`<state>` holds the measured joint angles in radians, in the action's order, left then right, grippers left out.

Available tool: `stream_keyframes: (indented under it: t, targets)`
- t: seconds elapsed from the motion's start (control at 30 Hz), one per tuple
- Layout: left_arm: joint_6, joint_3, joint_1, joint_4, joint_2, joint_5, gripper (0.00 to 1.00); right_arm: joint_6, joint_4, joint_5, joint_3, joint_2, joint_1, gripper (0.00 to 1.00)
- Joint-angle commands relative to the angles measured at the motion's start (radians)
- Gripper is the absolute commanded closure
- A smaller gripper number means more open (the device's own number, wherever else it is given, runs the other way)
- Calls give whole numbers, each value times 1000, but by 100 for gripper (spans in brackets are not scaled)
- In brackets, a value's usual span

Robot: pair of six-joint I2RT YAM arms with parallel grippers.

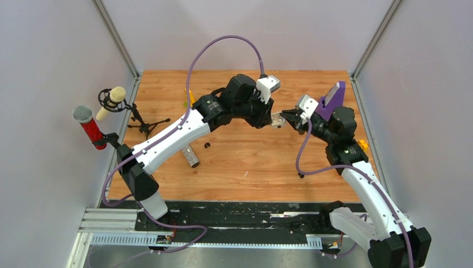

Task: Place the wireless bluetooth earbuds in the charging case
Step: Adjust the earbud with the charging case.

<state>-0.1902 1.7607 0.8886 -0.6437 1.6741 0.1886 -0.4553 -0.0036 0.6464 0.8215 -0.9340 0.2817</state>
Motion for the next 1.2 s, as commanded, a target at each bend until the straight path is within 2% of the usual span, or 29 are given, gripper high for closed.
stream_keyframes:
  t: [0.0,0.43,0.8,1.17]
  targets:
    - [-17,51,7,4,5,35,68,-9,51,17,2,8,2,100]
    - [0,66,7,-10,-5,-22,66,-14,60,-2,-2,8,6,100]
    - [-11,72,7,1,4,82,66,-14,57,1,-2,10,7,100]
    - [10,75,8,1,1,90,67,-2,43,36,3,18,4,100]
